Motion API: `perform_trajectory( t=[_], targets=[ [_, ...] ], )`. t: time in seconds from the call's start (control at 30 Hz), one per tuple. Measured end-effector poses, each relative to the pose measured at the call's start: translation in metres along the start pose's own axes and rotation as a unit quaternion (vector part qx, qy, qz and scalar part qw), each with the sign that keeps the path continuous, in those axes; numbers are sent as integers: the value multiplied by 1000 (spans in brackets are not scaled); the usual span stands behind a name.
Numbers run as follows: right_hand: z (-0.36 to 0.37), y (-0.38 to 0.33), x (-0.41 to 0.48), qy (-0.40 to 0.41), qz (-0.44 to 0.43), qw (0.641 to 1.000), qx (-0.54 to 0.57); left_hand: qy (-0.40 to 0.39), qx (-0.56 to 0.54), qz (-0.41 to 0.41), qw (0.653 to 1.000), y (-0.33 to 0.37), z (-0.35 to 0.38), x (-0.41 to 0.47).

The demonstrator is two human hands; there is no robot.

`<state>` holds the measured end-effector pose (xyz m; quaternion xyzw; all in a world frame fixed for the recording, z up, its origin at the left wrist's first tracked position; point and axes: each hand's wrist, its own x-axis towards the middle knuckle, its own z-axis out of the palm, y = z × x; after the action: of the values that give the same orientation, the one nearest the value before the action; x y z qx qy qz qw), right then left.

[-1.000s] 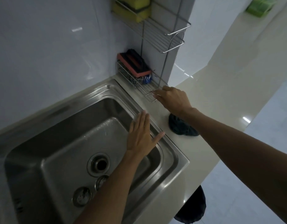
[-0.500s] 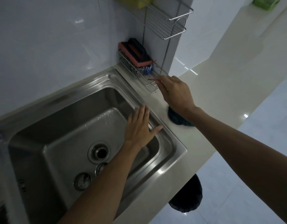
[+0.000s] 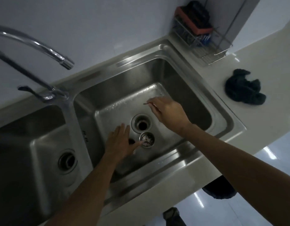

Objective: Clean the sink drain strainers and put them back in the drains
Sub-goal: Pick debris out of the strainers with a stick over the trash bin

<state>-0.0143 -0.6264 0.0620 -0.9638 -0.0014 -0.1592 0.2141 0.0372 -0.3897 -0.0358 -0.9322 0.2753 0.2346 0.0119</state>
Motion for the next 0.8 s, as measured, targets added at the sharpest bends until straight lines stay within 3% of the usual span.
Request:
perform_trajectory(
  t=[0.17, 0.37, 0.6, 0.8],
  targets=[
    [55, -18, -14, -77, 0, 997, 20, -97, -13, -14, 995, -29, 32, -5],
    [58, -11, -20, -103, 25, 994, 16, -42, -11, -22, 999, -16, 31, -2],
    [-2, -10, -20, -35, 66, 995, 73, 48, -73, -41, 995, -2, -25, -22],
    [-87, -30, -45, 87, 124, 983, 102, 123, -139, 39, 982, 55, -105, -47]
  ],
)
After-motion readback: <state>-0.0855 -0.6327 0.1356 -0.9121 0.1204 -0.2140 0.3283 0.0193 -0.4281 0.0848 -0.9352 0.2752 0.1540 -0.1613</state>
